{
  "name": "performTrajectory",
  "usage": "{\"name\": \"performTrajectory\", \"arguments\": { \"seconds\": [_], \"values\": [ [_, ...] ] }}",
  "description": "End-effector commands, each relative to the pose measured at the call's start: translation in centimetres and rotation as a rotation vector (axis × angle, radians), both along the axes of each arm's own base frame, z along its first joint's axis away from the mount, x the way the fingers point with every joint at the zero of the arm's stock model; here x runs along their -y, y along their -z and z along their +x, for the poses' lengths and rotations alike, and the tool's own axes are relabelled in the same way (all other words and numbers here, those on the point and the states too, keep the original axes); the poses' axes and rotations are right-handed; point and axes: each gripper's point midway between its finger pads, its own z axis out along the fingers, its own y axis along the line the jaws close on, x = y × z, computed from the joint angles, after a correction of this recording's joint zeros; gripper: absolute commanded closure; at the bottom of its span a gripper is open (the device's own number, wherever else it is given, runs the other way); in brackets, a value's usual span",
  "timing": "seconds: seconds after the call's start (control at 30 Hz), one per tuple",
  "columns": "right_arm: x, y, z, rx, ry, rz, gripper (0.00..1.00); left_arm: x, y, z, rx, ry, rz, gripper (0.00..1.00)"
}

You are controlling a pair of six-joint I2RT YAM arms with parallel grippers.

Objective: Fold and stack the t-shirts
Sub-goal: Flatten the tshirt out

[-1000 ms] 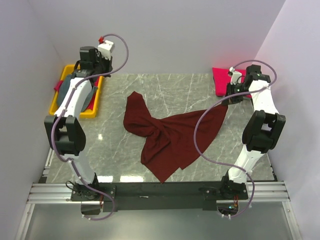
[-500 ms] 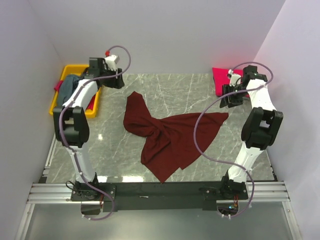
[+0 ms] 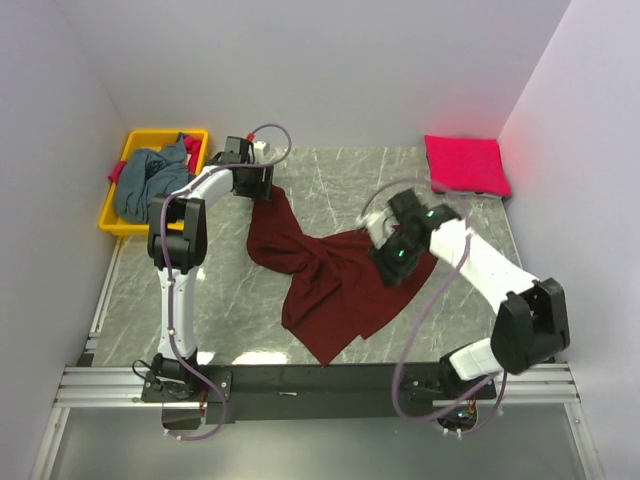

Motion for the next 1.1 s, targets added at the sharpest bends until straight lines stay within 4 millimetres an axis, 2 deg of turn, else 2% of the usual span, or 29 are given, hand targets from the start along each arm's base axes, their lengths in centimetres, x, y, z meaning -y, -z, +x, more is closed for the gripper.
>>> {"name": "performTrajectory", "arguments": {
  "seconds": [0.0,0.07,0.1,0.2,0.27,0.4,0.63,0.87,1.07],
  "values": [
    [-2.0,1.3,-3.1,0.054,-0.156,-0.068,0.51,-0.1,-1.8,1.3,0.040,-0.042,-0.014,0.33],
    [-3.0,2.3,-4.8,0.042,-0.212,-0.083,0.57,0.0,-1.6,1.0,0.031,-0.040,-0.017,0.33],
    [-4.5,2.6,-6.4,0.037,-0.280,-0.081,0.59,0.0,-1.8,1.0,0.034,-0.039,-0.018,0.33],
    [-6.0,3.8,-8.4,0.009,-0.361,-0.119,0.66,0.1,-1.5,0.5,0.021,-0.034,-0.016,0.33],
    [-7.2,4.2,-9.7,-0.020,-0.417,-0.130,0.66,0.1,-1.4,0.2,0.017,-0.031,-0.012,0.33],
    [-7.9,5.4,-11.5,-0.069,-0.459,-0.182,0.64,-0.1,-1.7,-0.1,0.023,-0.027,-0.002,0.33],
    [-8.0,7.9,-12.2,-0.077,-0.463,-0.281,0.63,-0.1,-1.9,-0.2,0.031,-0.026,-0.007,0.32],
    [-7.2,9.9,-11.7,-0.073,-0.448,-0.356,0.64,0.0,-1.9,-0.2,0.036,-0.023,-0.011,0.32],
    [-6.9,10.6,-11.0,-0.050,-0.429,-0.402,0.67,0.2,-1.7,-0.2,0.035,-0.016,-0.019,0.32]
  ]
}}
